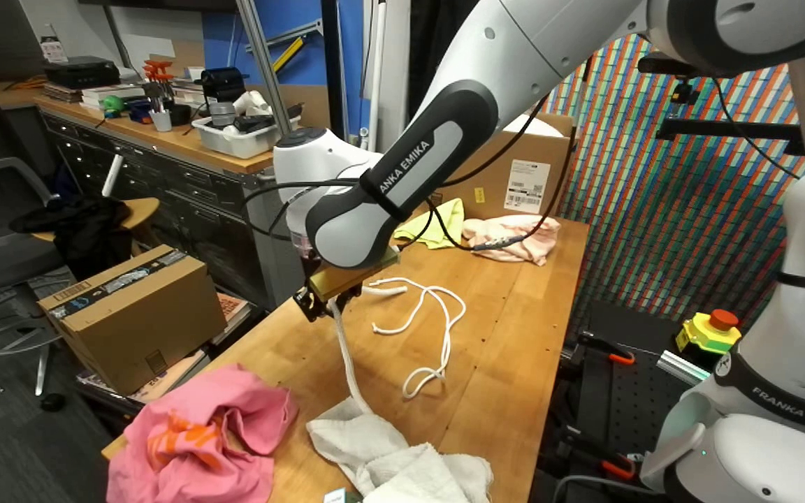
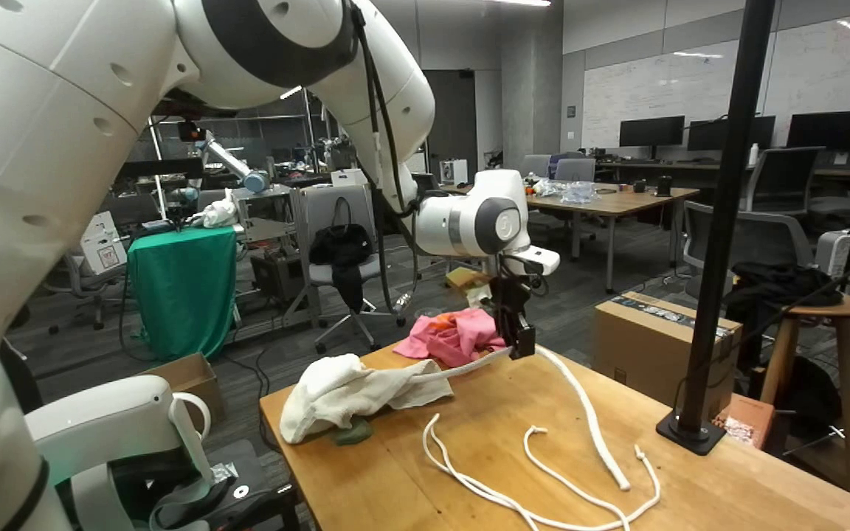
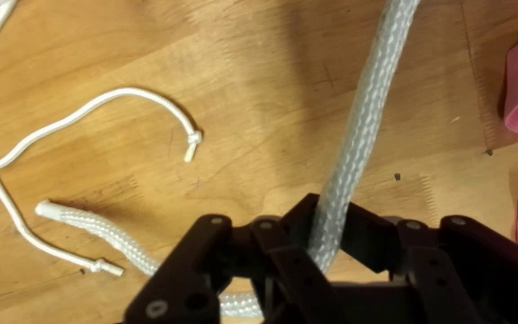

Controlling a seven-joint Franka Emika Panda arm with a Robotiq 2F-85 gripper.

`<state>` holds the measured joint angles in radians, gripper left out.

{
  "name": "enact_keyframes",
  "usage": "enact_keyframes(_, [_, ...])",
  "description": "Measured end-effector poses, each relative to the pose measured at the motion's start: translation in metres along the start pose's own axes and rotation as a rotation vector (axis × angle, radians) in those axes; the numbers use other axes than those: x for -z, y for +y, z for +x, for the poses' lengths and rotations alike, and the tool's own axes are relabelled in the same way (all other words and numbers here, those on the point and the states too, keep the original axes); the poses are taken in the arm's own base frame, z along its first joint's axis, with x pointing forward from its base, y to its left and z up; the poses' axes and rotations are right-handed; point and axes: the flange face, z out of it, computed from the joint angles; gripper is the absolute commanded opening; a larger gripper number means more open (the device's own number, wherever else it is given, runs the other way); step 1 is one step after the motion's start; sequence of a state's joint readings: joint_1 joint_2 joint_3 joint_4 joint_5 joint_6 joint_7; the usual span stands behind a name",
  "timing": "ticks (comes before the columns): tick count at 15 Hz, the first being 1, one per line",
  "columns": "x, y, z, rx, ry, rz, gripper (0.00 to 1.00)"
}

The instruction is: Move the peach shirt to the right, move the pink shirt to the left, move the white towel to the left, move the yellow towel to the right, move the thick white rope forwards, move the radish backwards

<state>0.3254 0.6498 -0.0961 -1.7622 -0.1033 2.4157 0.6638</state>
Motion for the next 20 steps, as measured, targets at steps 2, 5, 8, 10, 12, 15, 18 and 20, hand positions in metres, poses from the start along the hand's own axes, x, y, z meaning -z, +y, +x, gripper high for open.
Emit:
enact_keyframes(2, [0.016, 0.005, 0.003, 0.0, 0.043, -0.017, 0.05])
enact_keyframes(5, [0.046, 0.013, 0.007, -0.02, 0.108, -0.037, 0.05])
enact_keyframes(8, [0.077, 0.024, 0.012, -0.057, 0.169, -0.045, 0.05])
enact_keyframes(10, [0.096, 0.031, 0.015, -0.083, 0.204, -0.045, 0.05])
enact_keyframes(12, [0.114, 0.037, 0.017, -0.11, 0.24, -0.044, 0.05])
enact_keyframes(15, [0.144, 0.047, 0.019, -0.146, 0.291, -0.035, 0.05])
enact_keyframes(18, [0.173, 0.055, 0.018, -0.175, 0.342, -0.028, 0.05])
enact_keyframes(20, [0.193, 0.059, 0.015, -0.19, 0.373, -0.024, 0.05])
